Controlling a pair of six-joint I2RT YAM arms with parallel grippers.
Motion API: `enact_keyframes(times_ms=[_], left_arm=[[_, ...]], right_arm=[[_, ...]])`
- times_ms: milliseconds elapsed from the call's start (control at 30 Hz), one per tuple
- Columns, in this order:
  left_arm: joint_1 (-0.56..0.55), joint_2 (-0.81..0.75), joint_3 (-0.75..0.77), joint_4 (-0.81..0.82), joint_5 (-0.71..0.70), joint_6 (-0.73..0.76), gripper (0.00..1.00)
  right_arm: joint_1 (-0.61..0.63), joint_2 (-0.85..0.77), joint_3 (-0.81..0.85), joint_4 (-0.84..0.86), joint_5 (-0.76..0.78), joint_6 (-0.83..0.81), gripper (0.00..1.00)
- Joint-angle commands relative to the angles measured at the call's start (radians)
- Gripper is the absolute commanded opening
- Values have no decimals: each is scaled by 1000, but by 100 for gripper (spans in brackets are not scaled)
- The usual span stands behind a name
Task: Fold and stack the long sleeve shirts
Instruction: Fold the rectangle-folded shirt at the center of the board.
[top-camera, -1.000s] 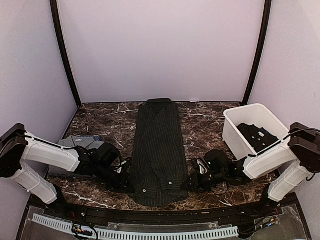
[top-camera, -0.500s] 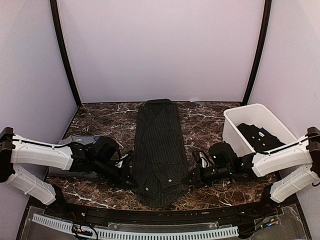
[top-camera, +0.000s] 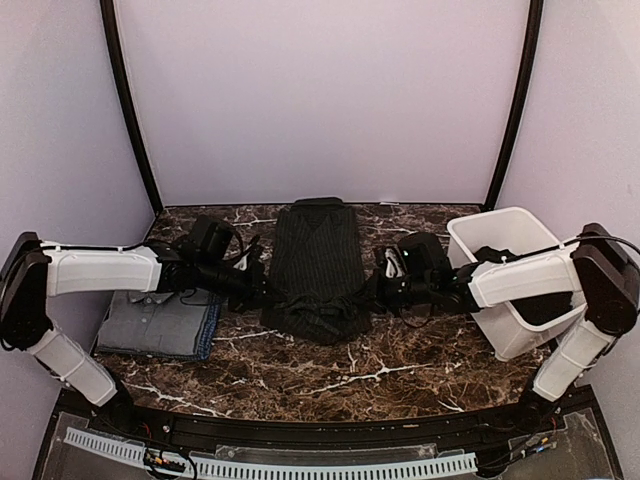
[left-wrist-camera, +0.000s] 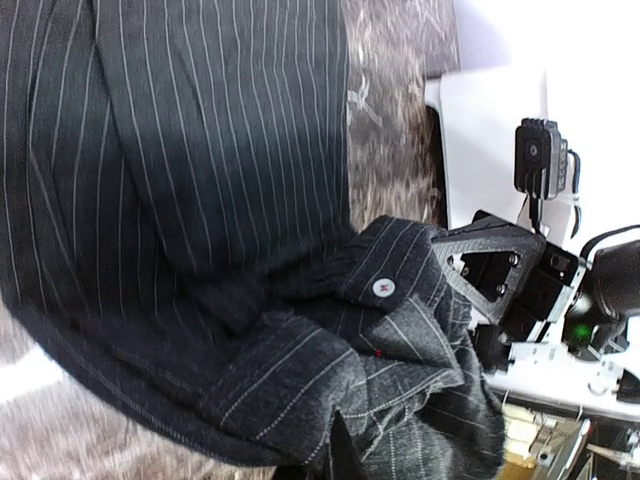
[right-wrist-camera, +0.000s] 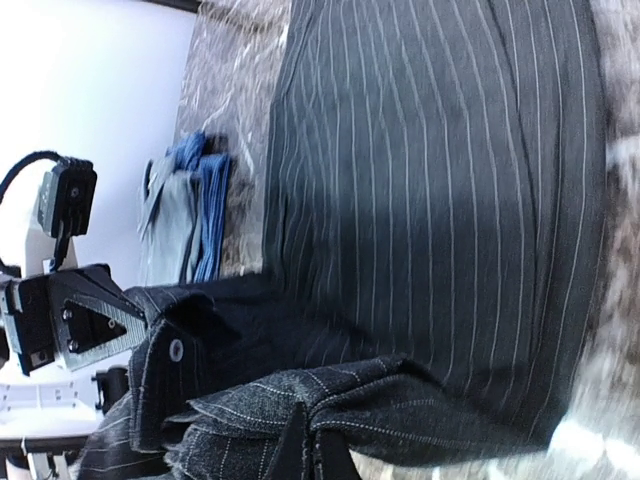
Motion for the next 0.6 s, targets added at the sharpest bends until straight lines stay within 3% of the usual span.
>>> enact_keyframes(times_ms=[0, 267, 567], left_arm=[[74, 136, 76, 99, -5, 2, 0], [172, 343, 192, 244, -40, -49, 0], [215, 398, 262, 244, -48, -53, 0]], right_arm=[[-68, 136, 110, 73, 45, -57, 0], [-143, 347, 254, 129, 65, -48, 0], [-194, 349, 281, 160, 81, -35, 0]])
